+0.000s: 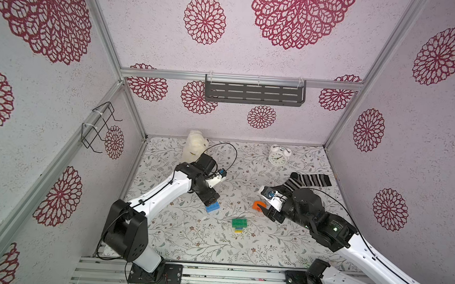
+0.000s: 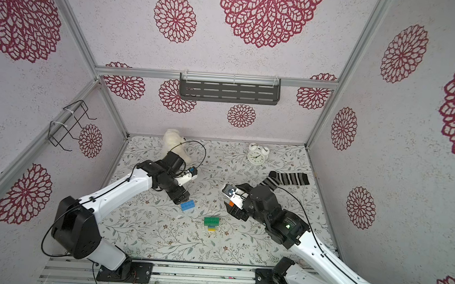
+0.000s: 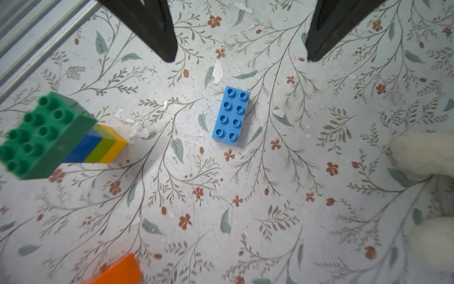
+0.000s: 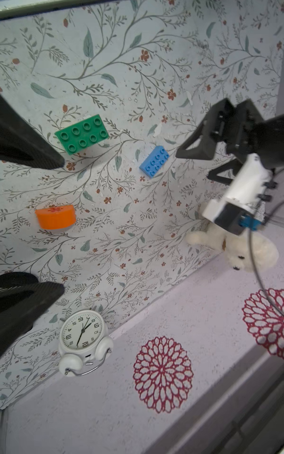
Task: Assemble an ice cream with lego
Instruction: Pick up the lego brick from the center of the board.
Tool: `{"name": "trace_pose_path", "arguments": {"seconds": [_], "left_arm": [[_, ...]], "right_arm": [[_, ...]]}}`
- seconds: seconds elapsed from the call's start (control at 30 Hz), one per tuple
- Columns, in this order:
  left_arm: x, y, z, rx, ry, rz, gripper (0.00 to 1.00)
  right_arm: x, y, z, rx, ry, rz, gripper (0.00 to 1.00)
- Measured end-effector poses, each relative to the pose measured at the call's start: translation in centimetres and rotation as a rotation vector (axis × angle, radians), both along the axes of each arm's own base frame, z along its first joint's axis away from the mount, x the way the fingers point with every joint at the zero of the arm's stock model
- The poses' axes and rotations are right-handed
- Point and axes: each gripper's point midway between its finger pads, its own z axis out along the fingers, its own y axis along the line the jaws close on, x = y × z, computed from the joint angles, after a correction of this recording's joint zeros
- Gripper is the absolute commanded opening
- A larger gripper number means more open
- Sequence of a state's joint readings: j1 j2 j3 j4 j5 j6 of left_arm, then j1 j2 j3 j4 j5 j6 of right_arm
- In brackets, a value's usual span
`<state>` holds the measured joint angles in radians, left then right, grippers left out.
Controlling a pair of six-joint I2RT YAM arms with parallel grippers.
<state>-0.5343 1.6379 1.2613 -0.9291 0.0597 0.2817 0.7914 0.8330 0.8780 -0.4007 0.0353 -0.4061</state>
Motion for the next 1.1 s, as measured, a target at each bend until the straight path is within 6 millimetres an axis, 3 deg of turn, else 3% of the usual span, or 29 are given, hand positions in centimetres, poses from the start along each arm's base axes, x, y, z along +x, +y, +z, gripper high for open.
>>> {"name": "trace_pose_path", "arguments": {"seconds": [0.1,0.2,0.43,0.67,1.1], "left_arm": [[-0.4,-0.3,-3.3,0.077,0.069,-0.027,0.75],[-0.5,-0.2,-5.0,0.124,0.101,-0.038,0.75],[0.2,-0.3,-5.0,0.147,0.072,-0.050,0.75],[0.4,-1.0,-5.1,0.158,0.043,-0.087,0.75],[0.1,-0.5,-8.4,0.226,0.105,-0.127,0.73]], "right_arm": [[0.3,-0.6,0.6,0.031,-0.011,-0.032,0.76],[0.5,-0.8,0.4,0.038,-0.004,-0.049,0.75],[0.7,-0.9,-1.2,0.013,0.028,-0.060,0.75],[0.9,-1.0,-1.3,0.013,0.029,-0.065,0.75],[0.8,-1.2,-2.0,-0.001,0.042,-0.070,0.76]]}}
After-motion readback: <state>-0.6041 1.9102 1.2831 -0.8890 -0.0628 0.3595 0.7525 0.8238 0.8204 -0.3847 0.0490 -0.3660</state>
